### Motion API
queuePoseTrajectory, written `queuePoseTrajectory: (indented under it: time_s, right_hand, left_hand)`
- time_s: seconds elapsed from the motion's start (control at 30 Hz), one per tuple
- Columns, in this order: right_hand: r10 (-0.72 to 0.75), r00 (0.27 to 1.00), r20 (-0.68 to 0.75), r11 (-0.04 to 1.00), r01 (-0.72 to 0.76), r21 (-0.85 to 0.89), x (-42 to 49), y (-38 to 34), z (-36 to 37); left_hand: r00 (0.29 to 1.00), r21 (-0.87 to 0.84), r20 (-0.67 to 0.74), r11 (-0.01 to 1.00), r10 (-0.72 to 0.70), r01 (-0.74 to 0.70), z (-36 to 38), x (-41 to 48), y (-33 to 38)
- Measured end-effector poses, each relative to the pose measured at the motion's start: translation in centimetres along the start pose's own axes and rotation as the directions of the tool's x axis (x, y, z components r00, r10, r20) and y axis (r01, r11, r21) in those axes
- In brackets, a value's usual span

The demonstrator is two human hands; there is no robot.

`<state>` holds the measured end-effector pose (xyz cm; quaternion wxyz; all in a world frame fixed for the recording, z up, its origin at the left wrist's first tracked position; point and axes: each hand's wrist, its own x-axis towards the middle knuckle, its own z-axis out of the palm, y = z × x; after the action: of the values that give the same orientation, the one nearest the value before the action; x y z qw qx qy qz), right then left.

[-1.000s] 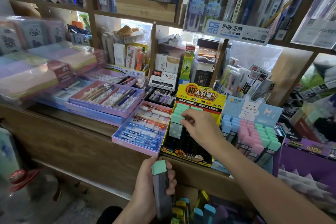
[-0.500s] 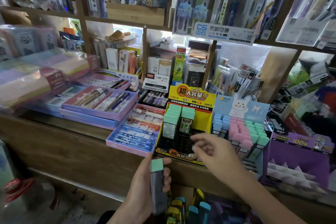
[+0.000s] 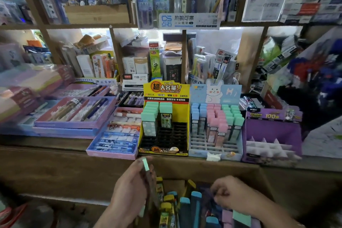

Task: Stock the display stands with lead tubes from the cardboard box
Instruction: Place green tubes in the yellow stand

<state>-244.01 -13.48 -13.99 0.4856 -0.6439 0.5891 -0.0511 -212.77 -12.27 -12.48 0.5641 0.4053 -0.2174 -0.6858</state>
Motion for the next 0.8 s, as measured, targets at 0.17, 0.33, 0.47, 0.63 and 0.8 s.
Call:
queuePoseTrajectory:
  time_s: [0.17, 0.33, 0.47, 0.63, 0.8]
  right_hand:
    - [0.045, 0.997, -0.059, 0.998, -0.043, 0.037, 0.2, 0.5, -0.7]
    - [0.044, 0.997, -0.06, 0.998, -0.042, 0.036, 0.1, 0.7, -0.8]
    - [0.025, 0.998, -0.064, 0.999, -0.022, 0.047, 0.0, 0.8, -0.9]
    - [0.023, 0.997, -0.07, 0.998, -0.019, 0.055, -0.2, 0.9, -0.9]
    - [0.021, 0.997, -0.071, 0.998, -0.016, 0.068, -0.4, 1.0, -1.0]
  left_hand:
    - [0.996, 0.185, -0.021, 0.979, 0.084, -0.079, 1.2, 0.0, 0.9]
    - [0.968, 0.423, 0.118, 0.871, 0.221, -0.25, 2.9, -0.2, 4.0]
    - [0.912, 0.542, 0.231, 0.734, 0.338, -0.41, 5.0, 0.9, 6.5]
    - [0.829, 0.662, 0.325, 0.516, 0.456, -0.543, 8.2, 2.9, 9.6]
    - [0.786, 0.76, 0.372, 0.323, 0.494, -0.563, 8.9, 4.3, 12.0]
